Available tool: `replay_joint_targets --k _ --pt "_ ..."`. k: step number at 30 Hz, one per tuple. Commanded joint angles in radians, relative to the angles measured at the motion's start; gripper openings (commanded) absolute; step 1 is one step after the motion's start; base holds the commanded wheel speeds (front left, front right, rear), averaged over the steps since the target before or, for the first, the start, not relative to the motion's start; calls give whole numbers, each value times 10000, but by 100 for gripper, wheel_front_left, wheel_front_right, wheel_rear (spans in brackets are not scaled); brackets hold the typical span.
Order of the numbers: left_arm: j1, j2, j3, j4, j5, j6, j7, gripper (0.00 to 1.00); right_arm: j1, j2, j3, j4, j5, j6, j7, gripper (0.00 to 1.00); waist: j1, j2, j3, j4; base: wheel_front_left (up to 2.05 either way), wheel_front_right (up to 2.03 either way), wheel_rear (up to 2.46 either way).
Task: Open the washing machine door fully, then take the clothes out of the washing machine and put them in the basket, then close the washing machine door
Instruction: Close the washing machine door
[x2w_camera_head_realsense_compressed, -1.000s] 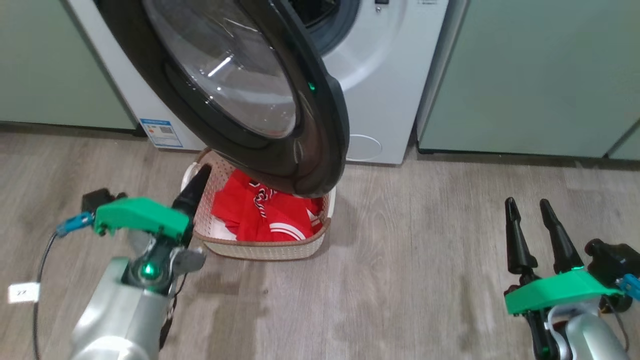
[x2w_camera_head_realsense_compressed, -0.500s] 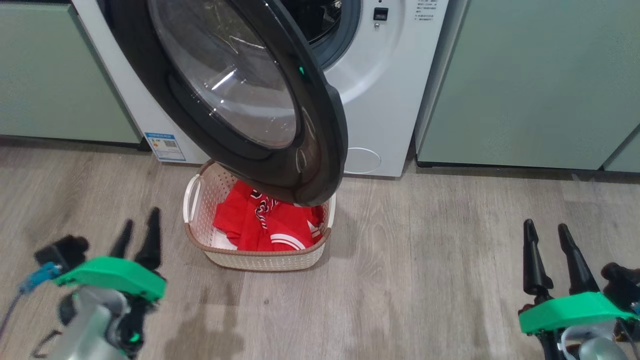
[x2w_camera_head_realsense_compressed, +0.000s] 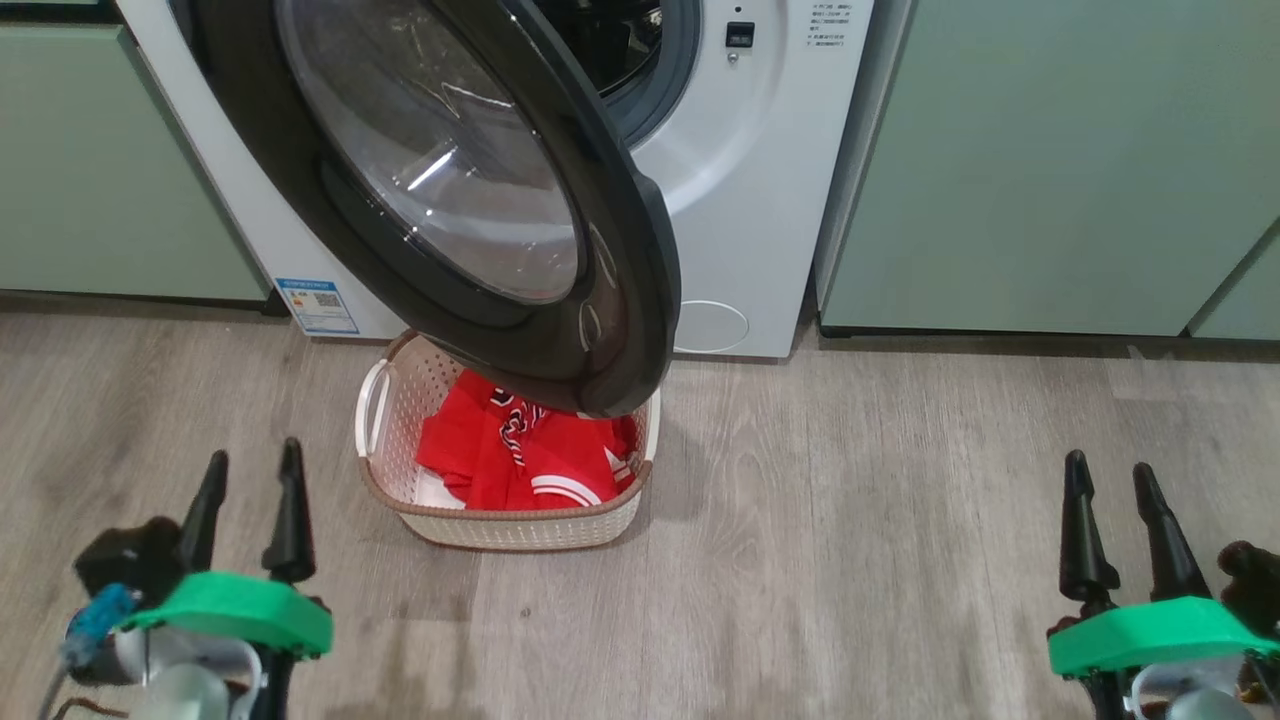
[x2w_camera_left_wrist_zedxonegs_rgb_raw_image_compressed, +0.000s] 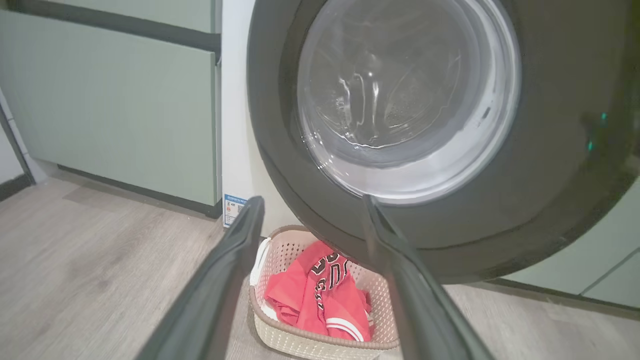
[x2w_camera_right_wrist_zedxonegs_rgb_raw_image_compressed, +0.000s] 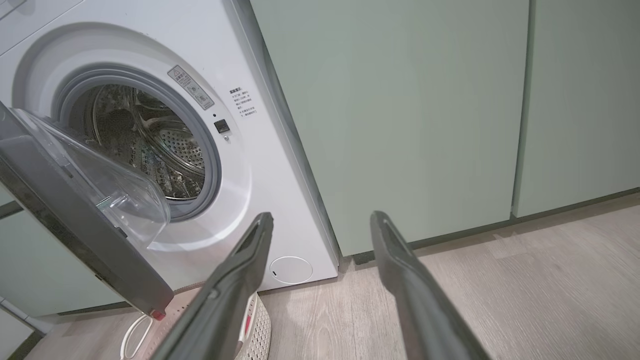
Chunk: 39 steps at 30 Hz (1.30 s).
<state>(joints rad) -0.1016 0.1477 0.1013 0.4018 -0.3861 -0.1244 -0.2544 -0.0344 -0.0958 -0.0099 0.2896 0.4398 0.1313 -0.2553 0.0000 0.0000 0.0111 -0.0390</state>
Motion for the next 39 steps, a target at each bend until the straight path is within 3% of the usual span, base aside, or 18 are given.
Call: replay_joint_targets --k 1,10,11,12,22,29,39 --pt "-295 147 310 -403 237 -63 -73 100 19 -15 190 -336 -74 -6 -65 100 0 0 -2 10 0 0 0" --pt "-25 -123 312 -634 1080 -63 -73 100 39 70 77 -397 90 -6 -65 100 0 0 -13 54 0 0 0" --pt "-16 -139 314 -646 1111 -63 -73 100 35 85 10 -418 190 -6 -65 95 0 0 -12 65 0 0 0" --pt "8 -137 300 -648 1174 -63 -73 100 8 112 -120 -495 421 -6 -65 0 0 0 -15 94 0 0 0" --pt "162 -290 393 -916 1479 -63 -74 100 -849 -123 -290 -2233 823 -6 -65 0 0 0 62 559 0 0 0" --pt "274 -502 313 -1033 1594 -63 -74 100 -1820 -354 537 -3428 902 -6 -65 0 0 0 86 1085 0 0 0" --pt "154 -777 -60 -886 1634 -63 -74 100 -3617 -675 3789 -3676 935 -6 -65 0 0 0 225 2399 0 0 0"
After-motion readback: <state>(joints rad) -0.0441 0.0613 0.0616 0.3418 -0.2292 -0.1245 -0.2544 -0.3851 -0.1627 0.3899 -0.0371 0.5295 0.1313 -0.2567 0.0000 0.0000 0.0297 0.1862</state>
